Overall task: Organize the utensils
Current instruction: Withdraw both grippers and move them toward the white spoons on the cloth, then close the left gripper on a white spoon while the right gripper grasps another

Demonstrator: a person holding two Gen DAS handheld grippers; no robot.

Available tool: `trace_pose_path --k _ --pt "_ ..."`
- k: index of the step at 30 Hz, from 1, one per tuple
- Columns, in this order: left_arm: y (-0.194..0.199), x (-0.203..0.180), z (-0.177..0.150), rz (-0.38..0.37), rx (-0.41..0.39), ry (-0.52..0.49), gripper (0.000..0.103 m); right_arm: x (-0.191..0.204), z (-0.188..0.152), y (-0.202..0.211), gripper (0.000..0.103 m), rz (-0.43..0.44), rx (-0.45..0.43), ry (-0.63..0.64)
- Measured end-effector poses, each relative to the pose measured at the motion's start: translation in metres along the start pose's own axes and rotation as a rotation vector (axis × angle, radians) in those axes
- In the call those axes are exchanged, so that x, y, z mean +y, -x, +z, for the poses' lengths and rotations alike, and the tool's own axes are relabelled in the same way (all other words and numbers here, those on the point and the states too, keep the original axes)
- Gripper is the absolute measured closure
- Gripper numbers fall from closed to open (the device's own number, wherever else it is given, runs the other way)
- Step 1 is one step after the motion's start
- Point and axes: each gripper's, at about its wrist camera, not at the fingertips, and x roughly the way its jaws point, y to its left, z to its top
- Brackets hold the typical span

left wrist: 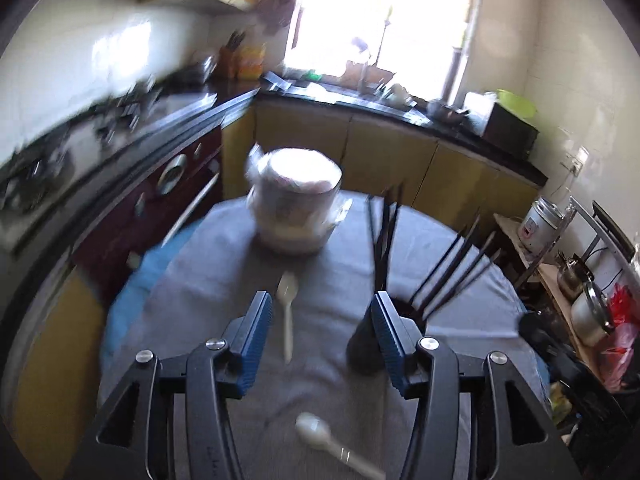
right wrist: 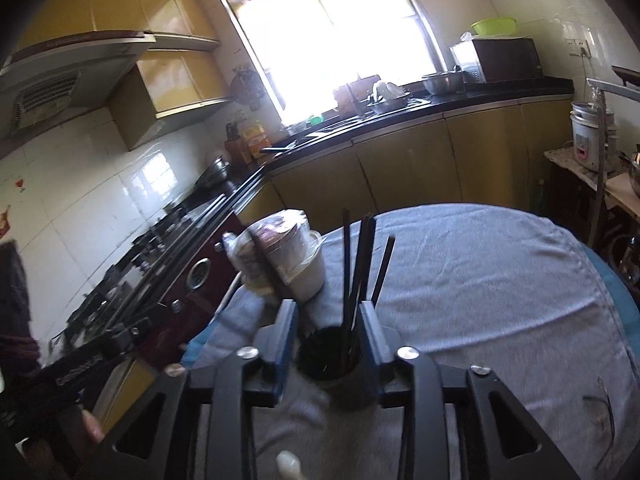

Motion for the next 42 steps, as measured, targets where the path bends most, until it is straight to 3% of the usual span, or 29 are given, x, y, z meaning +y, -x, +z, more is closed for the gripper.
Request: trace_pose_path --k 1,5,9,14,21,28,34,37,38,41,42 --pt "0.005 0.009 -0.011 -0.006 0.021 0.023 0.050 0.002 -0.011 0.013 0.038 0.013 0.001 0.003" --pt "0.014 0.034 -0.060 0.012 0.093 0.069 0.049 0.007 -0.055 0.039 0.037 0.038 0.068 0.026" --pt "0.010 0.049 -0.105 0.018 0.185 0.100 0.049 0.004 -0.093 0.043 0.037 0.110 0.168 0.013" --pt "0.004 0.056 -0.137 -0.010 0.255 0.133 0.049 0.004 -0.129 0.038 0.038 0.112 0.265 0.072" --pt "0.002 0.055 -0.129 -0.030 0.257 0.130 0.049 0.010 -0.144 0.016 0.039 0.149 0.368 0.124" --pt "-0.015 0.068 -0.119 0.002 0.269 0.129 0.049 0.024 -0.153 -0.037 0.040 0.167 0.490 0.210" --pt "-0.047 0.087 -0.107 -0.004 0.303 0.165 0.049 0.034 -0.161 -0.108 0.052 0.165 0.622 0.272" --pt "-0.061 0.093 -0.098 0.001 0.306 0.171 0.049 0.035 -0.168 -0.138 0.063 0.133 0.671 0.299" --pt "-0.065 0.095 -0.096 0.003 0.310 0.173 0.049 0.036 -0.170 -0.143 0.070 0.121 0.676 0.309" --pt "-0.077 0.096 -0.088 -0.001 0.323 0.173 0.049 0.044 -0.173 -0.150 0.075 0.082 0.665 0.382" --pt "-0.082 0.096 -0.086 -0.006 0.330 0.173 0.049 0.047 -0.175 -0.150 0.083 0.047 0.659 0.420"
